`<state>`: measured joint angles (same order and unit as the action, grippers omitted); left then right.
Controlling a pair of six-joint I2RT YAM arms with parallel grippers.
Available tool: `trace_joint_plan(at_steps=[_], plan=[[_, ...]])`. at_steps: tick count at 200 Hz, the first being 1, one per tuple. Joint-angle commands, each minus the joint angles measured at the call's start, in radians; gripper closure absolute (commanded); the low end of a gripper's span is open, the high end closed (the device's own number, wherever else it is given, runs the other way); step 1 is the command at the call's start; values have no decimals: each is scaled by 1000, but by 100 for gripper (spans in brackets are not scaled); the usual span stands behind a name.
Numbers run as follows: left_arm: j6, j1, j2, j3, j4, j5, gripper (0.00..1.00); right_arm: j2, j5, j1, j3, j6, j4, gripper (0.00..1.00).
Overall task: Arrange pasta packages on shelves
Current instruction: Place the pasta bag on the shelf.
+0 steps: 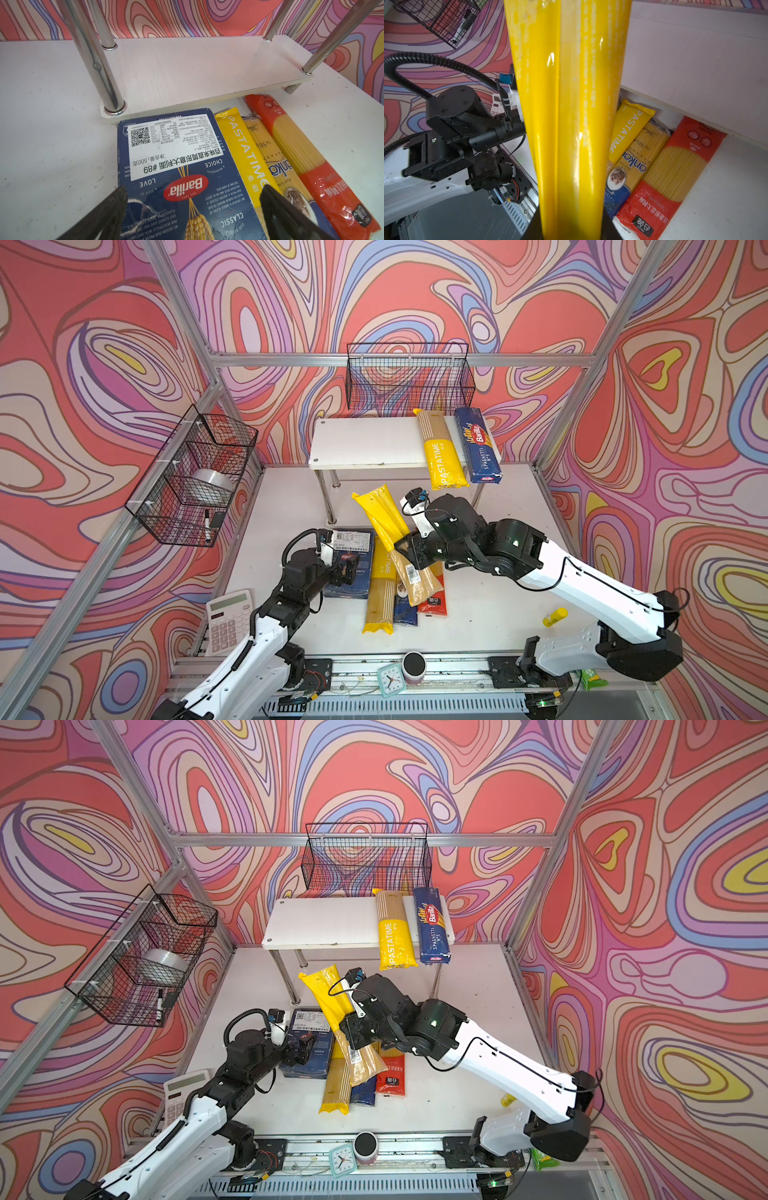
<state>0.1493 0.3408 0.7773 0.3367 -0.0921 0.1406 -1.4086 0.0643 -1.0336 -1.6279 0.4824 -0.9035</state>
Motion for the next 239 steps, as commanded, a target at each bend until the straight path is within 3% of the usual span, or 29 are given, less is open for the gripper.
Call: trace_joint_plan(at_steps=[1,129,184,239], plan=[[-10,6,-10,16,17,2,0,-6,84,-6,-108,-37,51,90],[-11,5,-13,15,18,5,0,-227,265,-3,-552,-160,-51,91],[-10,4,-28,8,18,1,0,-272,334,29,-618,-213,-38,92],[-10,5,-29,8,16,-1,0,-308,273,138,-632,-191,-16,92]])
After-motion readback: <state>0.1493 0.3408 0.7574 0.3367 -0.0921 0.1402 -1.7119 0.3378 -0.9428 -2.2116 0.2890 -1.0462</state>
